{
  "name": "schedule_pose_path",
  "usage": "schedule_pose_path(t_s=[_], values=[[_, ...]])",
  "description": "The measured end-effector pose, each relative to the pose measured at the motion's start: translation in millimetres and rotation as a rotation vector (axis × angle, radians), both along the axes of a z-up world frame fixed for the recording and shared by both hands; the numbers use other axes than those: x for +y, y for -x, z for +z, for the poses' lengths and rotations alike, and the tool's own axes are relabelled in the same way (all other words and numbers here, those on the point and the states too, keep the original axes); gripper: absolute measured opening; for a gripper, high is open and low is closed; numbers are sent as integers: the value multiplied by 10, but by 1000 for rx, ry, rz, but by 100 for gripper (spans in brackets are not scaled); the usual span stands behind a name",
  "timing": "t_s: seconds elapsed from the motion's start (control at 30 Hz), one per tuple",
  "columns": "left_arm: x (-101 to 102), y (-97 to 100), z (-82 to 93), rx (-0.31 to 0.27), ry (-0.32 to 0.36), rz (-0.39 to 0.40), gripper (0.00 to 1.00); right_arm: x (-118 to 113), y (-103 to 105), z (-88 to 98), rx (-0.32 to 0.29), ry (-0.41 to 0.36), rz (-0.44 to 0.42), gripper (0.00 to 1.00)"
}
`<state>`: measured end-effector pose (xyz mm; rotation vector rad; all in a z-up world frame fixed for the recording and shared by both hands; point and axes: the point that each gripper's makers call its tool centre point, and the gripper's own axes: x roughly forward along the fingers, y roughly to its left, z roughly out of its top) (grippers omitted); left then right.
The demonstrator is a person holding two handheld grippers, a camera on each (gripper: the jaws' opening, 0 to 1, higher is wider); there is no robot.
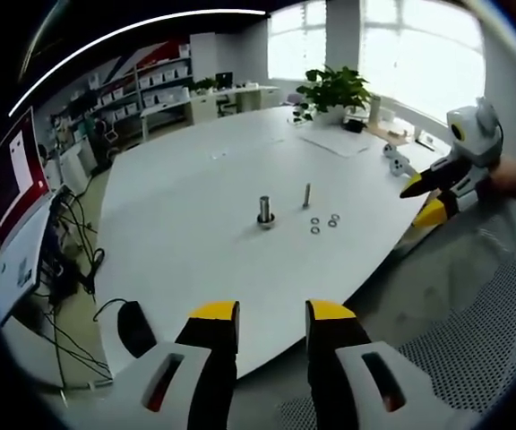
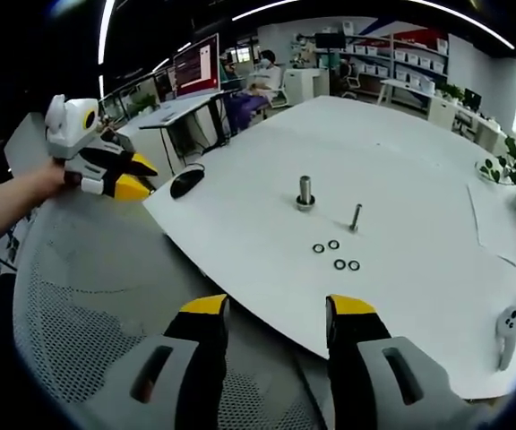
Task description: Place the washer onto the threaded stud by aligning its center hole with the stud, sliding it down to the base, and recovering from edge contact or off-axis alignment until the washer reaches the visible bottom stop.
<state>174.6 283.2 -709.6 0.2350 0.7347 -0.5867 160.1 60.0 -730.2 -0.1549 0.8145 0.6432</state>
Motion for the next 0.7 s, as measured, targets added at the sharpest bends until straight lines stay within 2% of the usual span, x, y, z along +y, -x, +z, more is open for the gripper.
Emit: schedule_pose_path(t_s=[0.23,0.4,0.53,0.7], values=[[-6,-5,7,-7,4,-5,28,-77,-26,0,-9,33,5,46],[4,-5,-8,-2,0,-3,29,-196,-55,-99,42,18,-23,46],[4,0,-7,1,2,-1,29,-259,-136,-124,53,15,-33,46],[-1,4,-10,1,-2,-7,29,-302,-200,-185,98,-8,-51,46]])
